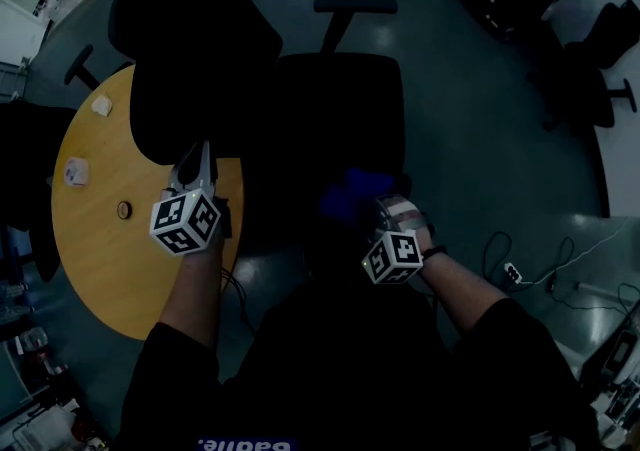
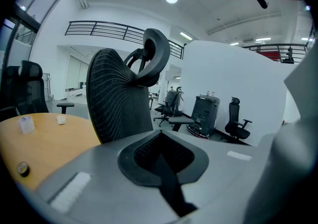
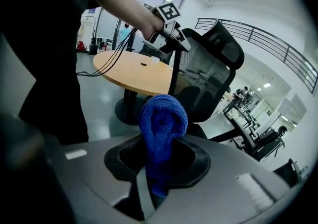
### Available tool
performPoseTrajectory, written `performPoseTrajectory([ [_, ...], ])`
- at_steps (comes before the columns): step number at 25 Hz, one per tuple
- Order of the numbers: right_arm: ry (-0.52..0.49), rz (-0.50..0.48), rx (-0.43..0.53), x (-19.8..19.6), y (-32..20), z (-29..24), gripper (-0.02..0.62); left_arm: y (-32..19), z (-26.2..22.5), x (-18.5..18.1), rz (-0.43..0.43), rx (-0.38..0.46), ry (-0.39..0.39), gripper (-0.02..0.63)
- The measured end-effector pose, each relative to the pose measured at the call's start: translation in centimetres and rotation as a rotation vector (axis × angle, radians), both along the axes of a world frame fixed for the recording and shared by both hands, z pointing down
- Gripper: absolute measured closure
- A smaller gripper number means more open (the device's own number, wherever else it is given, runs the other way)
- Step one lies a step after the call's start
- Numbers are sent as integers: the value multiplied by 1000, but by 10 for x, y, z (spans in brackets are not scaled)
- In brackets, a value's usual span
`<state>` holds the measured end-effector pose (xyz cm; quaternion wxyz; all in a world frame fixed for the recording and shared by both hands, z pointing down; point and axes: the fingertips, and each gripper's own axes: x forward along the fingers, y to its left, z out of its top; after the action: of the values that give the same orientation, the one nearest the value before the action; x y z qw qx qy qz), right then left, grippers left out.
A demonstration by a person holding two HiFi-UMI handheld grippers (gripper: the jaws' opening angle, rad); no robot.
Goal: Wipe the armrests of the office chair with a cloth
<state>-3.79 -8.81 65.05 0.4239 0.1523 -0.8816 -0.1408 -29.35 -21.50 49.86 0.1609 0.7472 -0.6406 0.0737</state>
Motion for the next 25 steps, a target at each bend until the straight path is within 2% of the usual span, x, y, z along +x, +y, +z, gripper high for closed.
performPoseTrajectory([
  [11,63,258,-31,116,-1,9,494,-3,2,-5,-11,-8,-7,589],
  [18,4,480,-68,165,-20,5,494,-3,2,-1,-4,-14,-8,589],
  [21,-74,535,-41,160,-37,-25,495,-3,0,-2,-4,-9,5,589],
  [25,-148,431,32,96,-73,-70,495,-3,-5,-5,-4,6,15,589],
])
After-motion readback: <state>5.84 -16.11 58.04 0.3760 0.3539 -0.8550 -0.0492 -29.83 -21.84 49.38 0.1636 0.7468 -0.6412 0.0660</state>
